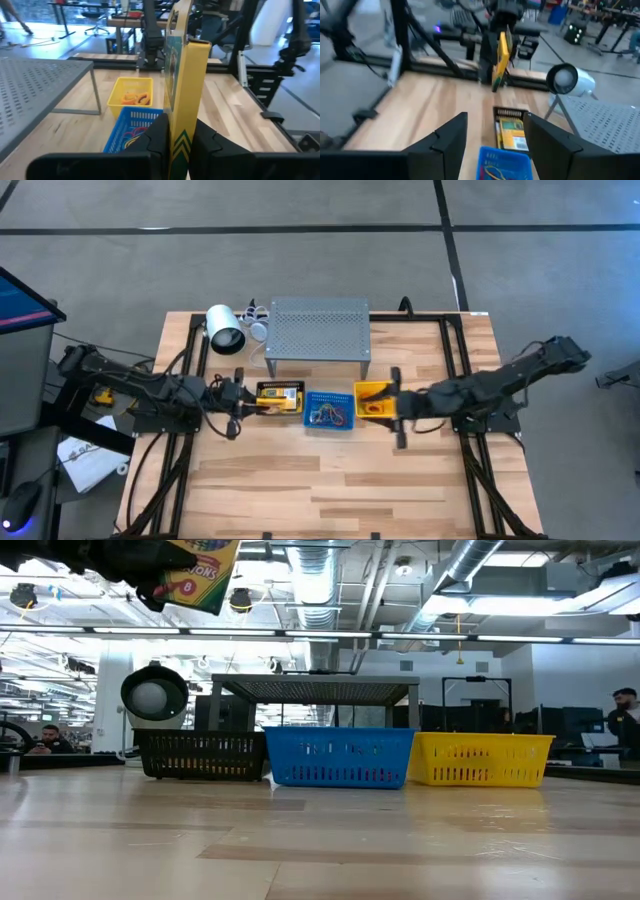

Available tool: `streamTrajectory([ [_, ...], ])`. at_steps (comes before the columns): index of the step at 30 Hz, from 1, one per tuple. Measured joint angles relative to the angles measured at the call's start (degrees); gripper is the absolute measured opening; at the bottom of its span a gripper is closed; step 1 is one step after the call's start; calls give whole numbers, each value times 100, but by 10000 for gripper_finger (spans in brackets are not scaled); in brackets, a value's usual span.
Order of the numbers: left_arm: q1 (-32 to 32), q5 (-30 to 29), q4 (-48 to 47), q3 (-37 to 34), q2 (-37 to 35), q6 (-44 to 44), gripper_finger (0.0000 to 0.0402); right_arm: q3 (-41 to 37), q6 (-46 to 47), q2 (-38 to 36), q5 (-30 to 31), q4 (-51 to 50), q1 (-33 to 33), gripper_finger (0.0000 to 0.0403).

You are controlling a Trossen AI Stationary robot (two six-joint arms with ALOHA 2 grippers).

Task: Pick & Place Office Desk Supplies
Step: Put the box of crayons into the black bin

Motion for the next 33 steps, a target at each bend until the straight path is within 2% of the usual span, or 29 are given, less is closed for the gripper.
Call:
streamTrajectory([
  [5,522,792,-3,0,-74,45,35,-569,135,-876,-94,351,344,188],
  [8,792,1037,-22,-105,-74,30,32,-807,133,-1243,-93,324,535,188],
  [14,1229,1088,-133,-433,-70,-283,35,-1429,134,-1825,-85,554,771,188],
  [21,1568,1086,-524,-439,10,-427,34,-2283,128,-2452,166,1150,742,188],
  [26,1811,1081,-565,-442,420,-431,33,-2883,155,-2846,322,1551,755,188],
  [33,1997,1250,-574,-303,1364,-543,35,-3431,137,-3383,324,1984,751,188],
])
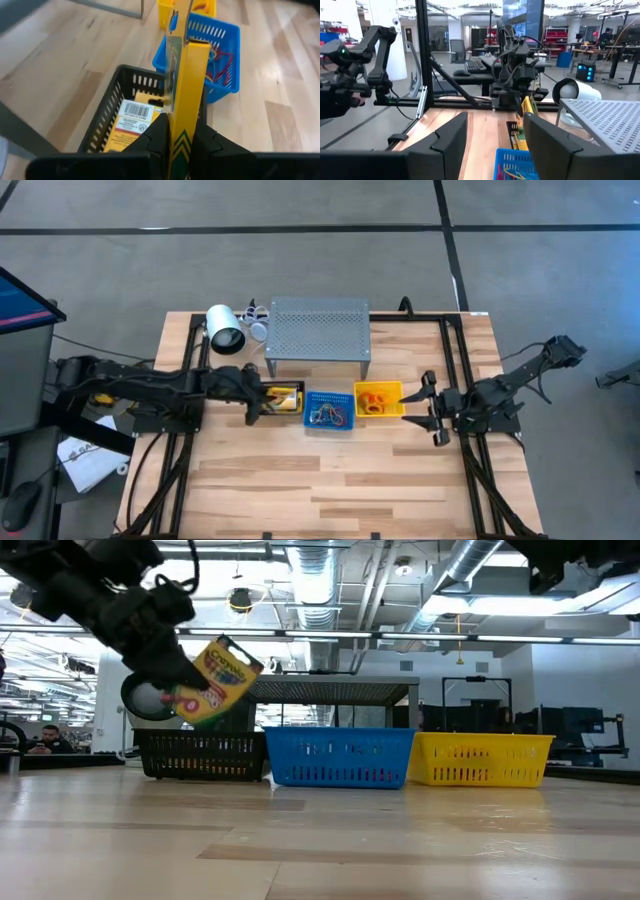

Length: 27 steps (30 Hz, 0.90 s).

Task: Pick & Place Office Desk Supplies
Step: Put the box of crayons into the black bin

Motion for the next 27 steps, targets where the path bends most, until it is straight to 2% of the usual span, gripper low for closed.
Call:
streamTrajectory([
  [4,6,26,-274,377,471,79,34,-125,0,-211,0,21,0,188],
  [11,6,24,-1729,1219,1221,129,36,-260,21,-382,-2,-40,0,188],
  [15,6,24,-2182,1601,1535,143,35,-260,17,-391,-2,-70,0,188],
  [22,6,26,-2960,2159,1672,313,35,-260,161,-391,-2,-219,5,188],
  [27,6,289,-3233,2309,1670,331,38,-259,247,-391,-2,-292,6,188],
])
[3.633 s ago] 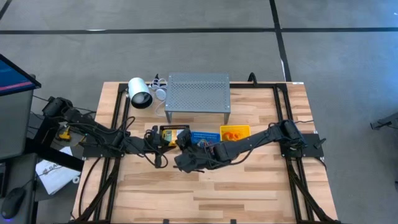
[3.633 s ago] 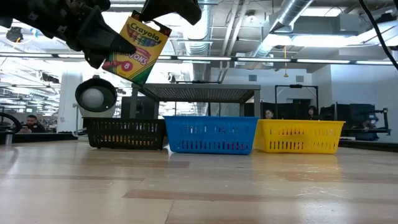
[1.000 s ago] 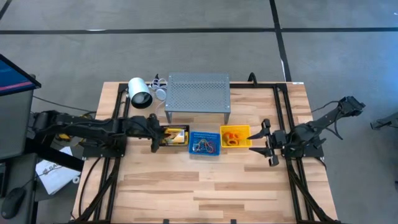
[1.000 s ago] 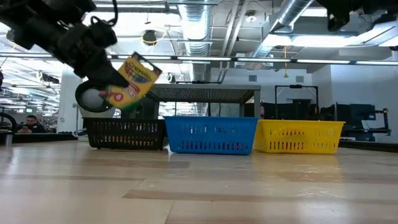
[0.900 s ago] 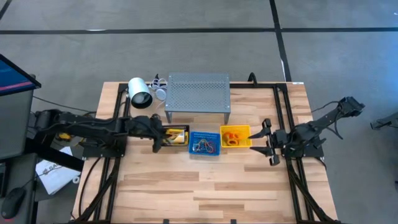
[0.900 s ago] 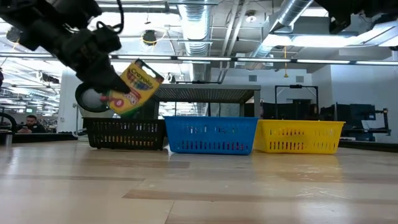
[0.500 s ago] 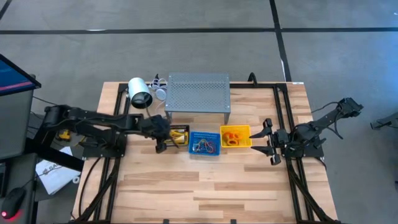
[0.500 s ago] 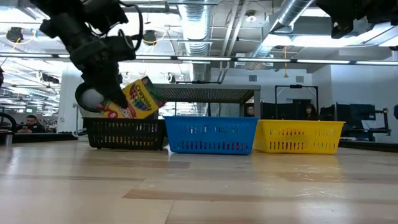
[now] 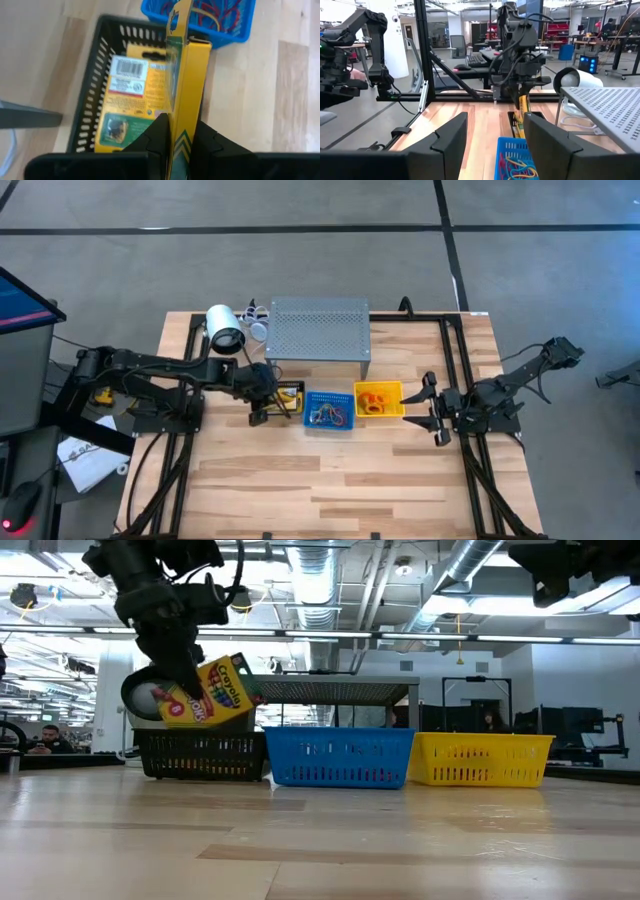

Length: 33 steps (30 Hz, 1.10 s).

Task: Pick & Place Office Desk Supplies
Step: Put the box of crayons into the black bin

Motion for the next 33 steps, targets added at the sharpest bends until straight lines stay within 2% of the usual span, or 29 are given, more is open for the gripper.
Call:
streamTrajectory([
  [11,0,45,-214,-2,2,65,45,2,52,0,-2,-14,1,188],
  [24,0,47,-177,6,2,86,99,2,57,0,-2,-14,-1,188],
  [33,210,-123,-179,469,0,384,146,4,126,1,-2,-38,-1,188],
])
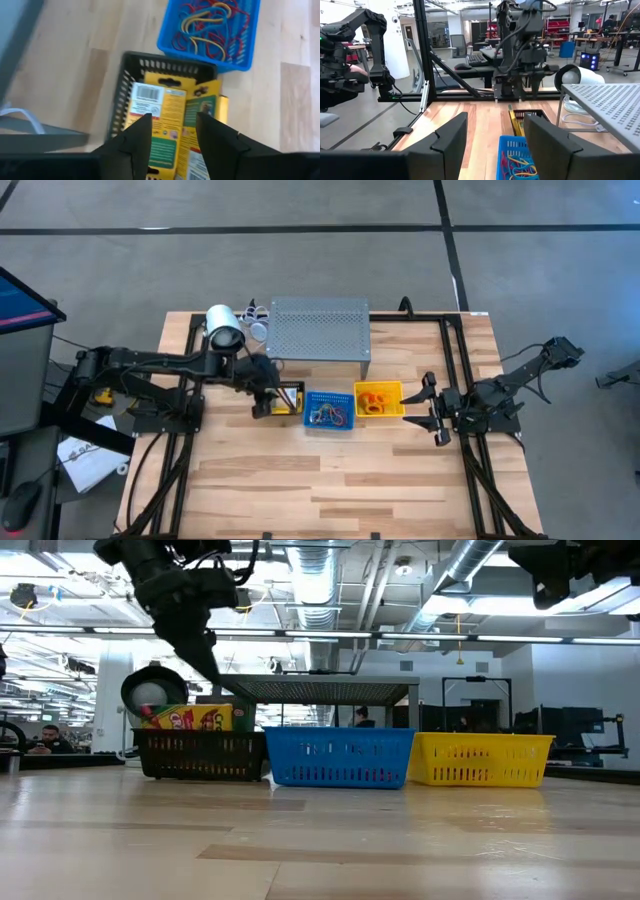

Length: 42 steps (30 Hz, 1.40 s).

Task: Pick & Place Office Desk Supplies
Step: Put the box of crayons into the black bin

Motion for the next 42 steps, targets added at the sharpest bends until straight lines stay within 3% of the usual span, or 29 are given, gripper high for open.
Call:
streamTrajectory([
  [4,79,37,-3,36,0,5,163,0,77,1,-1,-12,1,188],
  [14,-151,983,-273,38,-39,-433,170,4,78,1,-2,-106,0,188],
  [18,-317,1054,-406,38,-93,-455,137,4,79,1,-1,-141,1,188],
  [28,-929,1173,-378,40,-505,-831,9,4,79,1,-2,-140,-1,188],
  [42,-1077,1131,-203,40,566,-947,2,4,131,1,-2,-138,-1,188],
])
